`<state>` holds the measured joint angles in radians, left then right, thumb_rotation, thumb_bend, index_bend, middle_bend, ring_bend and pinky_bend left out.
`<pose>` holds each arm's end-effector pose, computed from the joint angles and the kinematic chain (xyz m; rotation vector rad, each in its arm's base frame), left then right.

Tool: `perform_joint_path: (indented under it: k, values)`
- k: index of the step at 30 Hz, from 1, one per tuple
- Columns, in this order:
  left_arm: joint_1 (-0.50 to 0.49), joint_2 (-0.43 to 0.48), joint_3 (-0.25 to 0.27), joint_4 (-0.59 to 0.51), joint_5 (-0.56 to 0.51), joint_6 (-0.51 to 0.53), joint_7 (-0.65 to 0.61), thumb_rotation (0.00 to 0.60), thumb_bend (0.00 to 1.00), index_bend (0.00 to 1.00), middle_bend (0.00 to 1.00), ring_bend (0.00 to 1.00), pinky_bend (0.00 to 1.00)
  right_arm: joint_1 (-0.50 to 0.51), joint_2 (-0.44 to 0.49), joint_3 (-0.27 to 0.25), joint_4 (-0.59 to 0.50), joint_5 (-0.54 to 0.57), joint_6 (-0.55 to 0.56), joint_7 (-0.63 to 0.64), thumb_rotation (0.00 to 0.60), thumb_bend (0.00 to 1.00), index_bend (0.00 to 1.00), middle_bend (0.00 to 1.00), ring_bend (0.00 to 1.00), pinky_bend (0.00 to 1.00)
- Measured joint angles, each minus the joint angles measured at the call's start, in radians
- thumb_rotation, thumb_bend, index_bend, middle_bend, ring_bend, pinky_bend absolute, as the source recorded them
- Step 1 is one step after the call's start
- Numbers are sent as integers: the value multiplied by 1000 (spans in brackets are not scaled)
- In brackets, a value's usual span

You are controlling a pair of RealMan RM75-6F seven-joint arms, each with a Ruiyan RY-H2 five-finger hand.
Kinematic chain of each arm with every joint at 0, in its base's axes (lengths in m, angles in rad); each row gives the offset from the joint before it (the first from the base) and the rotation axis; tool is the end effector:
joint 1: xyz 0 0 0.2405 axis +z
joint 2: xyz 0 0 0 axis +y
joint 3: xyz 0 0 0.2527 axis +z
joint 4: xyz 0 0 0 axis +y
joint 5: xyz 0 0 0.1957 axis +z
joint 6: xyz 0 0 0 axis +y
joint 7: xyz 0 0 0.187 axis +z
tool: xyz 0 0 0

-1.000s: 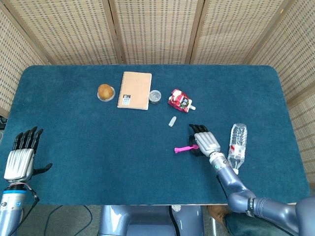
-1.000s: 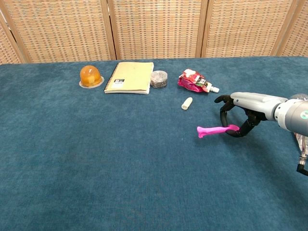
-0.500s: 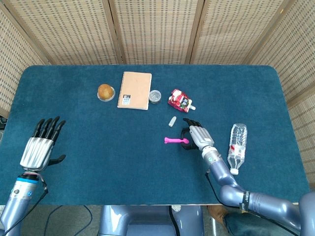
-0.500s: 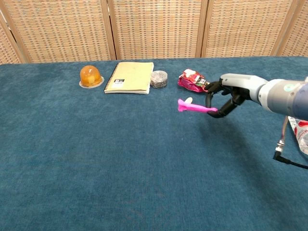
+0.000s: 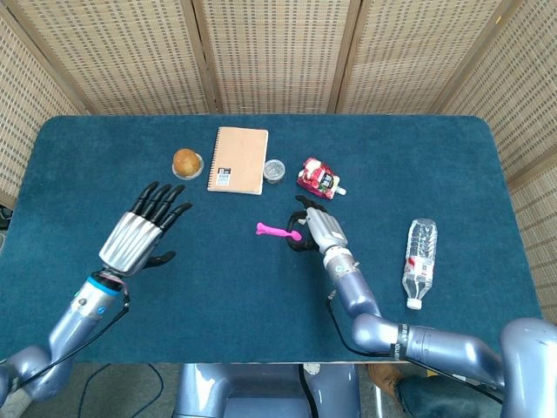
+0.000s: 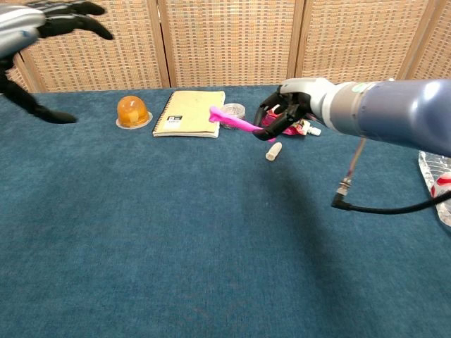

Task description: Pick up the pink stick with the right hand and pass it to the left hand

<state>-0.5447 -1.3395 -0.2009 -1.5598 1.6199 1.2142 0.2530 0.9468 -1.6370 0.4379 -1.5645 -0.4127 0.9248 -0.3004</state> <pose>-0.1330 0.3420 0.0821 -1.8240 -0.4781 -1.1567 -0.0686 -0.4112 -0.0378 1.4560 -1.6899 1.0644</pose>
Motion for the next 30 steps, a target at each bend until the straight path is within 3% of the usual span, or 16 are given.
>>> perform_joint_path:
  k: [7, 15, 25, 30]
  values:
    - [-125, -116, -29, 126, 6, -90, -8, 600, 0, 209, 0, 0, 0, 57, -40, 13, -6, 54, 42, -43, 600, 670, 655, 137, 0, 0]
    - [-187, -214, -39, 202, -31, -131, 24, 600, 6, 294, 0, 0, 0, 84, -64, 13, 0, 77, 59, -60, 600, 669, 655, 137, 0, 0]
    - [-227, -311, -31, 256, -61, -123, 34, 600, 213, 418, 0, 0, 0, 86, -58, 9, -9, 82, 64, -59, 600, 670, 655, 137, 0, 0]
    - [-238, -334, -29, 272, -69, -114, 69, 600, 235, 432, 0, 0, 0, 83, -49, 8, -17, 83, 67, -56, 600, 670, 655, 137, 0, 0]
